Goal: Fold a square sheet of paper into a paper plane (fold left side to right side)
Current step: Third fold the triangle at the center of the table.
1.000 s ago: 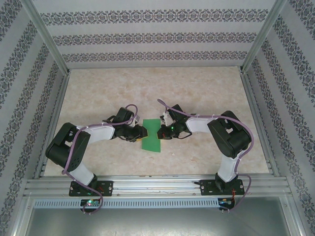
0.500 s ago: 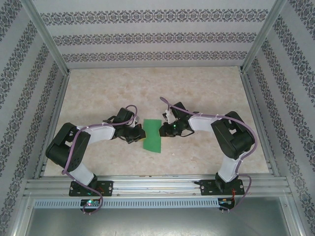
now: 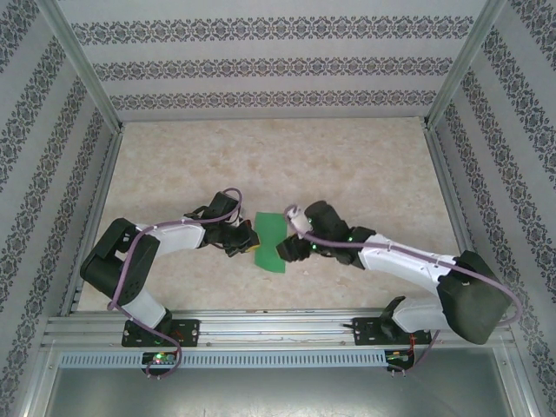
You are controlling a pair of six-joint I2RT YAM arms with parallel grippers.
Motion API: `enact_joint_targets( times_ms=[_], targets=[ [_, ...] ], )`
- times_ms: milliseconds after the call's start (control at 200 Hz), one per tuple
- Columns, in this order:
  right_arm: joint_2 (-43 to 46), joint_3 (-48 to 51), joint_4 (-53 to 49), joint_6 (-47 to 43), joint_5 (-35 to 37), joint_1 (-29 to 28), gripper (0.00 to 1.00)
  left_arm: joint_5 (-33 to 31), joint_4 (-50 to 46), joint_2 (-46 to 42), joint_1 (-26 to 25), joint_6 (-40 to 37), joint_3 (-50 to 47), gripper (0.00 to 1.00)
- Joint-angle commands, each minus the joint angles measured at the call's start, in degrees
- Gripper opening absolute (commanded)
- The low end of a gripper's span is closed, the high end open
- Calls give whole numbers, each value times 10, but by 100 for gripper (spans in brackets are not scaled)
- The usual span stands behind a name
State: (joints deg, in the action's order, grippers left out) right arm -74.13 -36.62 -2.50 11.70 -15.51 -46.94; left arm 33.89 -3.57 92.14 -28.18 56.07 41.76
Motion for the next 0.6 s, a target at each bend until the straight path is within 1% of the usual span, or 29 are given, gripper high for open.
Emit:
enact_joint_targets(
  times_ms=[0, 105, 250, 460, 595],
  targets=[
    [6, 26, 35, -79, 103, -67, 58, -10, 10, -15, -9, 34, -1, 0],
    [-12, 25, 34, -95, 171, -125, 62, -9, 21, -17, -11, 45, -5, 0],
    [-54, 1, 30, -100, 233, -172, 66, -9, 22, -16, -12, 45, -5, 0],
    [-128, -49, 25, -107, 260, -194, 66, -8, 26, -13, -16, 47, -6, 0],
    [-163, -77, 28, -107, 277, -196, 62, -11, 27, -12, -17, 50, -7, 0]
  ],
)
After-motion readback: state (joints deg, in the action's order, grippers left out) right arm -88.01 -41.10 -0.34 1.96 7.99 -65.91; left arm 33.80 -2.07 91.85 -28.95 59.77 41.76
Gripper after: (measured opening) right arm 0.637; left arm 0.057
